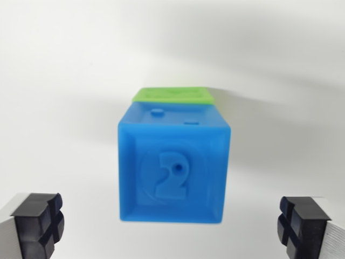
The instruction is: Stack cube
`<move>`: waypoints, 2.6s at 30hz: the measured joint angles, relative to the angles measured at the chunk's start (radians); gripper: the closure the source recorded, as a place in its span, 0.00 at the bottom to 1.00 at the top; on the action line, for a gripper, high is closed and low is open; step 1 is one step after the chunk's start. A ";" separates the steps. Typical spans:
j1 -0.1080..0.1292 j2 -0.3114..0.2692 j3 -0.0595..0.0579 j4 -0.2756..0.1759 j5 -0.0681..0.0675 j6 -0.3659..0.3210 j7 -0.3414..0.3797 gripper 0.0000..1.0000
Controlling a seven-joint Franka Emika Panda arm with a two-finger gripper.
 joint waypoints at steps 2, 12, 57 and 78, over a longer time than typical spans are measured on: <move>0.001 -0.020 0.000 0.000 0.004 -0.019 -0.003 0.00; 0.003 -0.127 0.000 0.011 0.023 -0.137 -0.017 0.00; 0.004 -0.400 -0.007 0.221 0.043 -0.618 -0.035 0.00; 0.004 -0.410 -0.009 0.254 0.043 -0.663 -0.036 0.00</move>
